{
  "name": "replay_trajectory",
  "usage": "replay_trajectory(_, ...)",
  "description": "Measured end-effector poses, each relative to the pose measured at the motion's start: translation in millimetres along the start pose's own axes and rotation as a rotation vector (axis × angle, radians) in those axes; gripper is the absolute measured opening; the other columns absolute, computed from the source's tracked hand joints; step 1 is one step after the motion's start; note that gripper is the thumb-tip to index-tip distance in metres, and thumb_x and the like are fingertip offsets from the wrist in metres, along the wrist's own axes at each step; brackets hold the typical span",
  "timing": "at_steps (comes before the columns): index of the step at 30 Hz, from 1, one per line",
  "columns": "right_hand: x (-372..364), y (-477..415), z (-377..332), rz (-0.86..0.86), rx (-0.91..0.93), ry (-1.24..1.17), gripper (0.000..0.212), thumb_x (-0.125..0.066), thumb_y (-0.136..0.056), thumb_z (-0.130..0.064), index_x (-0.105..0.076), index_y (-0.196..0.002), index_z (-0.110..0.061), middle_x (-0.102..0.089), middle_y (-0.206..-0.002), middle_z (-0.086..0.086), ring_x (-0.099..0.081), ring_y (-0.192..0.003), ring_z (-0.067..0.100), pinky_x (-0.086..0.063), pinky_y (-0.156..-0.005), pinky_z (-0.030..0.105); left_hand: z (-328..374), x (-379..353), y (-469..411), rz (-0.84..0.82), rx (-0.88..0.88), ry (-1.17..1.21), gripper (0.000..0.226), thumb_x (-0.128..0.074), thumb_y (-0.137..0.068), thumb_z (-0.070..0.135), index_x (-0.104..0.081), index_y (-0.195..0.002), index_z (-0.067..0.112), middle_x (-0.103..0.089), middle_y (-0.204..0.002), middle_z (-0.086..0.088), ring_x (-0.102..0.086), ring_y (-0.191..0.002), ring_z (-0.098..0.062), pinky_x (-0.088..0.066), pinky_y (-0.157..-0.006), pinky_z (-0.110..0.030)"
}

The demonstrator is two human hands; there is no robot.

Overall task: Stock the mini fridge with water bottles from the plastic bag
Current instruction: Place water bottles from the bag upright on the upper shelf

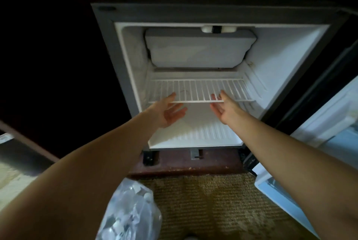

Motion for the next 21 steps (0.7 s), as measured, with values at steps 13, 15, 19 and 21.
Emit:
replay_trajectory(13,-126,177,240,-0.661,-0.394,0.642,0.010,-0.053,-0.096,-0.013,-0.063,-0.093,-0.013,-0.072,-0.071,0.001,-0.068,-0.063,0.012,-0.057,-0.058,0.023,-46,275,178,0.231,-0.006,-0.483,0.019,-0.050,-0.096,0.017,-0.064,-0.108,0.013,-0.065,-0.113,-0.005,-0.063,-0.096,-0.021,-0.048,-0.090,-0.032)
replay_trajectory(15,-123,201,272,-0.770,-0.432,0.820,0.011,-0.053,-0.095,-0.011,-0.064,-0.094,-0.008,-0.072,-0.074,0.005,-0.069,-0.062,0.014,-0.057,-0.060,0.023,-71,293,185,0.248,0.017,-0.478,0.020,-0.049,-0.097,0.016,-0.064,-0.109,0.011,-0.066,-0.113,-0.007,-0.066,-0.091,-0.020,-0.053,-0.083,-0.030)
replay_trajectory(19,-96,222,316,-0.899,-0.463,1.326,0.012,-0.056,-0.094,-0.009,-0.066,-0.095,-0.001,-0.071,-0.077,0.009,-0.070,-0.059,0.015,-0.057,-0.055,0.023,-96,292,173,0.252,-0.038,-0.541,0.020,-0.053,-0.093,0.010,-0.066,-0.108,0.003,-0.069,-0.096,-0.009,-0.065,-0.079,-0.020,-0.054,-0.073,-0.024)
replay_trajectory(21,-75,209,327,-0.856,-0.429,1.623,0.015,-0.054,-0.095,-0.009,-0.066,-0.093,-0.001,-0.070,-0.072,0.005,-0.066,-0.056,0.013,-0.055,-0.052,0.021,-96,286,162,0.298,-0.122,-0.683,0.022,-0.052,-0.093,0.004,-0.066,-0.109,-0.001,-0.067,-0.081,-0.003,-0.061,-0.069,-0.014,-0.051,-0.066,-0.021)
Point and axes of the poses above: each hand's wrist, its own y-axis away from the middle knuckle, its own x-axis out of the back of the hand, z = x × y, the point moved 10 cm from there along -y, towards the middle knuckle
